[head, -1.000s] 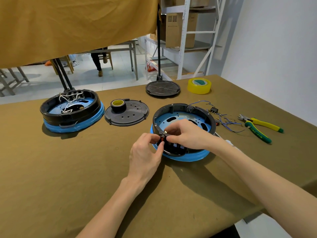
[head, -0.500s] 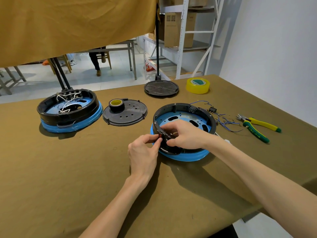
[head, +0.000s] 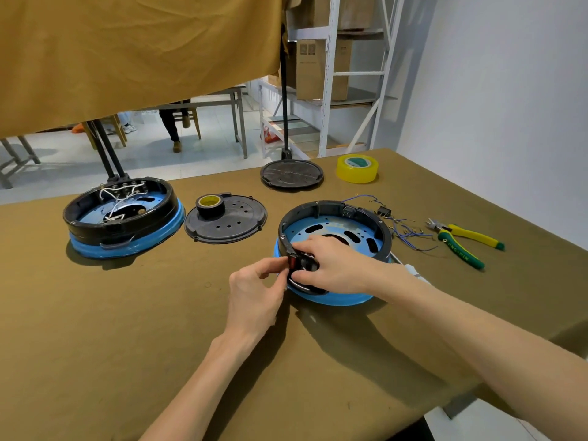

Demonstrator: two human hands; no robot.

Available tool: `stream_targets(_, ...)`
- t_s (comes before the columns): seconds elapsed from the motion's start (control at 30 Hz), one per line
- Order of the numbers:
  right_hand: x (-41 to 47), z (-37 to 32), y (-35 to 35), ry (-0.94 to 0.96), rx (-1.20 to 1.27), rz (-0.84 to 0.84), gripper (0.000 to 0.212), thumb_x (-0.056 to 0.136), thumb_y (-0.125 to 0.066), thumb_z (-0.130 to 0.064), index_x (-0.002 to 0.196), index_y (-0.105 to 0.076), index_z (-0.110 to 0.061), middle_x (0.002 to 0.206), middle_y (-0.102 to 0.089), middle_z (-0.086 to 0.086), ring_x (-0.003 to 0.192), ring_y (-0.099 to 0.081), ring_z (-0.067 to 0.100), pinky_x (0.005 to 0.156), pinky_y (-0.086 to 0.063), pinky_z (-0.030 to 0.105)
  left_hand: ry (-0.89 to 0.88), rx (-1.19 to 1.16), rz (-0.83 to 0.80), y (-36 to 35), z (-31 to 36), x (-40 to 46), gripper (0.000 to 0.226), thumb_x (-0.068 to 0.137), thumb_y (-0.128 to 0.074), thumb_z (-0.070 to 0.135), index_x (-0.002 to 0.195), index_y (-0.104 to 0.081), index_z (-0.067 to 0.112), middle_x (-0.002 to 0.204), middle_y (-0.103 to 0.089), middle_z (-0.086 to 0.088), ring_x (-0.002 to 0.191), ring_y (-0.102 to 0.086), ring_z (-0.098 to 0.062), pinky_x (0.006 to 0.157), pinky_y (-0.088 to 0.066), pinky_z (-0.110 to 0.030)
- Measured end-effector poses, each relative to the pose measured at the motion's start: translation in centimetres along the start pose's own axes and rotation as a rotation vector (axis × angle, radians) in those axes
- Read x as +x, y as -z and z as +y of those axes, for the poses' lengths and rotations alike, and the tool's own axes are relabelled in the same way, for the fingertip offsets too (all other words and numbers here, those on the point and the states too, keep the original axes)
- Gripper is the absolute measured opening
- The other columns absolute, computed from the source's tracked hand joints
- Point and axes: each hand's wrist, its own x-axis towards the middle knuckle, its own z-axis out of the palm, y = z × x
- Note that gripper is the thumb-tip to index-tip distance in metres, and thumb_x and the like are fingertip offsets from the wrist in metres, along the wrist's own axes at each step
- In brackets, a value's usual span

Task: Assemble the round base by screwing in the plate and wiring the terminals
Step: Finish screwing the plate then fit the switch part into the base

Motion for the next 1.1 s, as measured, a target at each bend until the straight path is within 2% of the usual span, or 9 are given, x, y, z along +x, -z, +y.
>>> stream_targets(0.23,-0.4,-0.7,-3.1,-0.106,-0.319,0.379,0.053,0.094,-0.056,-0.064,0.120,-0.064,-0.018,0.088,-0.070,-0.001,0.081,-0.065,0.020,0.068,-0.054,0.035,0.013,-0.060,-0.051,-0.1,-1.0,-0.2,0.037,0.096,-0.065,0.004,0.129,-0.066,0.023,0.103,-0.067,0.029,0.106,-0.063,0.013,0.089,-0.044,0.000)
stream_targets(0.3,0.2,-0.7,-3.2,-0.149,-0.318,0.423,0.048,0.096,-0.051,-0.064,0.103,-0.068,-0.019,0.080,-0.066,-0.001,0.078,-0.062,0.020,0.063,-0.049,0.034,0.009,-0.081,-0.045,-0.3,-1.1,-0.2,0.038,0.095,-0.067,0.004,0.128,-0.064,0.023,0.105,-0.066,0.028,0.105,-0.063,0.013,0.087,-0.046,-0.001)
stream_targets(0.4,0.5,-0.9,-3.1,-0.169,-0.229,0.421,0.040,0.100,-0.051,-0.055,0.092,-0.068,-0.020,0.075,-0.062,-0.005,0.073,-0.057,0.016,0.057,-0.040,0.030,0.056,-0.139,-0.018,-0.4,-1.3,-0.1,0.036,0.094,-0.071,0.011,0.123,-0.059,0.027,0.102,-0.067,0.022,0.097,-0.068,0.006,0.082,-0.053,-0.008)
stream_targets(0.5,0.4,-0.9,-3.4,-0.161,-0.249,0.406,0.036,0.102,-0.050,-0.049,0.092,-0.064,-0.018,0.080,-0.059,-0.003,0.079,-0.055,0.018,0.063,-0.041,0.031,0.246,-0.231,-0.140,-0.5,-1.1,0.2,0.037,0.095,-0.072,0.025,0.127,-0.053,0.025,0.091,-0.073,0.007,0.080,-0.074,-0.004,0.070,-0.059,-0.016)
stream_targets(0.6,0.4,-0.9,-3.3,-0.190,-0.171,0.372,0.036,0.104,-0.051,-0.047,0.088,-0.062,-0.017,0.080,-0.059,-0.002,0.078,-0.057,0.018,0.061,-0.040,0.031,0.297,-0.250,-0.284,-0.8,-1.0,0.3,0.042,0.097,-0.070,0.026,0.131,-0.047,0.027,0.084,-0.076,0.009,0.077,-0.074,-0.006,0.069,-0.056,-0.013)
stream_targets(0.73,0.4,-0.6,-2.4,-0.168,-0.105,0.296,0.037,0.103,-0.053,-0.046,0.082,-0.059,-0.016,0.072,-0.058,0.000,0.067,-0.054,0.013,0.060,-0.039,0.034,0.330,-0.333,-0.313,-0.8,-0.6,0.4,0.046,0.097,-0.069,0.022,0.133,-0.041,0.028,0.080,-0.075,0.004,0.073,-0.072,-0.008,0.067,-0.054,-0.012)
stream_targets(0.83,0.8,-0.6,-2.0,-0.210,-0.115,0.286,0.040,0.102,-0.052,-0.050,0.097,-0.064,-0.013,0.090,-0.062,0.004,0.082,-0.059,0.020,0.066,-0.048,0.036,0.393,-0.410,-0.276,-0.8,-0.3,0.7,0.047,0.096,-0.071,0.019,0.130,-0.041,0.034,0.076,-0.074,0.000,0.074,-0.072,-0.010,0.061,-0.054,-0.015)
stream_targets(0.9,0.9,-0.6,-2.5,-0.219,-0.220,0.318,0.041,0.103,-0.048,-0.052,0.097,-0.062,-0.014,0.092,-0.054,0.001,0.086,-0.052,0.019,0.068,-0.039,0.031,0.413,-0.413,-0.268,-0.9,-0.1,0.9,0.045,0.096,-0.071,0.018,0.127,-0.044,0.036,0.077,-0.074,0.000,0.077,-0.073,-0.010,0.061,-0.053,-0.016)
stream_targets(1.1,0.6,-0.1,-3.3,-0.206,-0.312,0.348,0.049,0.102,-0.044,-0.059,0.113,-0.067,-0.018,0.096,-0.059,0.000,0.093,-0.058,0.021,0.072,-0.045,0.035,0.447,-0.358,-0.274,-1.3,-0.2,0.8,0.033,0.097,-0.069,0.018,0.122,-0.047,0.024,0.072,-0.073,0.006,0.069,-0.069,-0.002,0.070,-0.049,-0.018)
